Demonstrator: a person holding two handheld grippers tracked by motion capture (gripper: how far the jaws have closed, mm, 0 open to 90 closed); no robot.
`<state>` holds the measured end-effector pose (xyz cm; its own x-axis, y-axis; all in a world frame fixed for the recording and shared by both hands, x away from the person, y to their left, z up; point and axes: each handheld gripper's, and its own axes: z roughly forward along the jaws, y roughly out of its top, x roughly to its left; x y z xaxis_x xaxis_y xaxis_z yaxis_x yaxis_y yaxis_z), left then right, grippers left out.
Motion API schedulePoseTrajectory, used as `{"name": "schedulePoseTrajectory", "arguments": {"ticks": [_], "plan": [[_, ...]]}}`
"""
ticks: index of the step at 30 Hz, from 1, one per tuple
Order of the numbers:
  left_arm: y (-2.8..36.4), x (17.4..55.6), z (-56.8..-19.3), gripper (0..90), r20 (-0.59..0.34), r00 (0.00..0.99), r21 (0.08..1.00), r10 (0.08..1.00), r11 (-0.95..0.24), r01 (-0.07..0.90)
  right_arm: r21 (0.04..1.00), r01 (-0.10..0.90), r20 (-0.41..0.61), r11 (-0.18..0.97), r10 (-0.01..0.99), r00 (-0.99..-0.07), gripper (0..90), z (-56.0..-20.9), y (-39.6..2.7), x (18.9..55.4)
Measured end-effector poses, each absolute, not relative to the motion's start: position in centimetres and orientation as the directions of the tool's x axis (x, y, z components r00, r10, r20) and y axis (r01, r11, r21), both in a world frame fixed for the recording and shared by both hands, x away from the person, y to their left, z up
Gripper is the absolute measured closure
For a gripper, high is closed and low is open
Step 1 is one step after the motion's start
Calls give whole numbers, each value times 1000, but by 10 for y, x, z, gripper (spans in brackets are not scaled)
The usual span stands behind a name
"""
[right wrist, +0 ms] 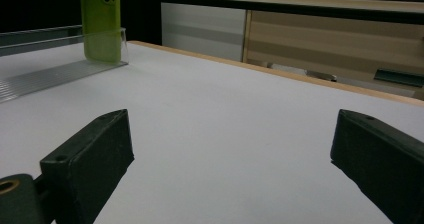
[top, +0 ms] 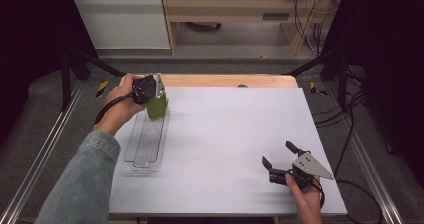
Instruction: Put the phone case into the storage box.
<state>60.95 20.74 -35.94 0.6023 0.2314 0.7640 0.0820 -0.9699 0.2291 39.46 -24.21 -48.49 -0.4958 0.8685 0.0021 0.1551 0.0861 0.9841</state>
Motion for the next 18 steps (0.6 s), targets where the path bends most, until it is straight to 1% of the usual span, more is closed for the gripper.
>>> {"name": "schedulePoseTrajectory", "arguments": {"ticks": [9, 13, 14, 17, 18], "plan": [[206, 615, -361, 802, 772, 597, 215, 219, -973, 80, 984, 159, 5, 85, 870, -494, 37, -485, -243, 395], [205, 617, -362, 787, 774, 592, 219, 225, -972, 82, 984, 160, 6, 84, 870, -493, 37, -485, -243, 395], [205, 618, -363, 772, 774, 591, 222, 228, -972, 83, 984, 160, 6, 84, 870, -493, 37, -485, -243, 395], [206, 619, -363, 689, 781, 574, 236, 247, -967, 95, 984, 160, 7, 83, 870, -493, 37, -485, -243, 395], [206, 620, -362, 646, 785, 562, 246, 260, -964, 103, 984, 160, 7, 82, 870, -493, 37, -485, -243, 395]]}}
